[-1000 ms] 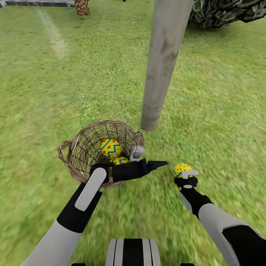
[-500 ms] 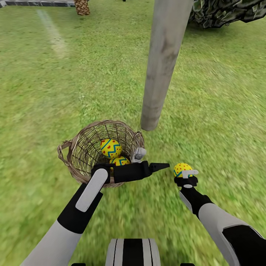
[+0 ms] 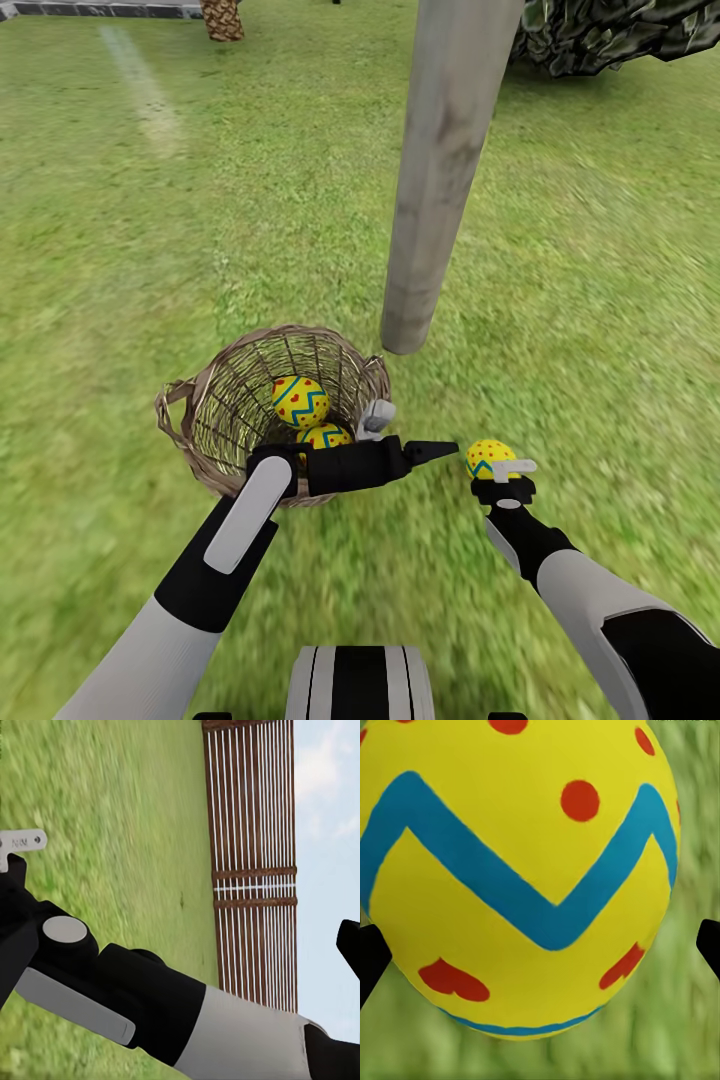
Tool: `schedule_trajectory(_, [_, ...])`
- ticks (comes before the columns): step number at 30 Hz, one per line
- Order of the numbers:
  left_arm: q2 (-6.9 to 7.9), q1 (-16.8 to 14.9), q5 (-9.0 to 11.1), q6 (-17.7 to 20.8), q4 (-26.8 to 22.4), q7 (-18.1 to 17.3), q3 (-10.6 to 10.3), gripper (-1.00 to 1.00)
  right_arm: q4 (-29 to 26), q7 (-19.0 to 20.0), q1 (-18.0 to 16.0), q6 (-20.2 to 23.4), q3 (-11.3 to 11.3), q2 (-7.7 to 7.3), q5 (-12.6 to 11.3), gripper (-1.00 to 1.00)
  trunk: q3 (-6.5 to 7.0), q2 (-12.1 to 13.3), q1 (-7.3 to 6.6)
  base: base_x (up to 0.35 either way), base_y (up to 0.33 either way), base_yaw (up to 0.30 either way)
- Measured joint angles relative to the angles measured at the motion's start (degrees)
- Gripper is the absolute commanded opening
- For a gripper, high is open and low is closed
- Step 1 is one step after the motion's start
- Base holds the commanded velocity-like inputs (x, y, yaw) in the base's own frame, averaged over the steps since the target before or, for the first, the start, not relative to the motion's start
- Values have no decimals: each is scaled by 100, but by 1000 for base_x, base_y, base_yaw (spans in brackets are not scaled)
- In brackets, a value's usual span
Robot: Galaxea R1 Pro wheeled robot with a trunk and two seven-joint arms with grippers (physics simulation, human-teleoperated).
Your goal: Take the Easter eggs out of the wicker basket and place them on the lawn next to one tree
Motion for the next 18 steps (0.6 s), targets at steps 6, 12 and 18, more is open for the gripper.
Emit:
schedule_trajectory(6, [0,0,0,0,2,0,-2,100,-3,0,0,0,0,7,0,100,0,0,0,0,0,0])
schedule_trajectory(12, [0,2,0,-6,1,0,-4,100,-58,1,0,6,-4,7,0,100,-44,-3,5,0,0,0])
schedule_trajectory(18, [2,1,4,-9,1,0,-4,100,-79,1,0,8,-6,9,1,100,-1,0,0,0,0,0])
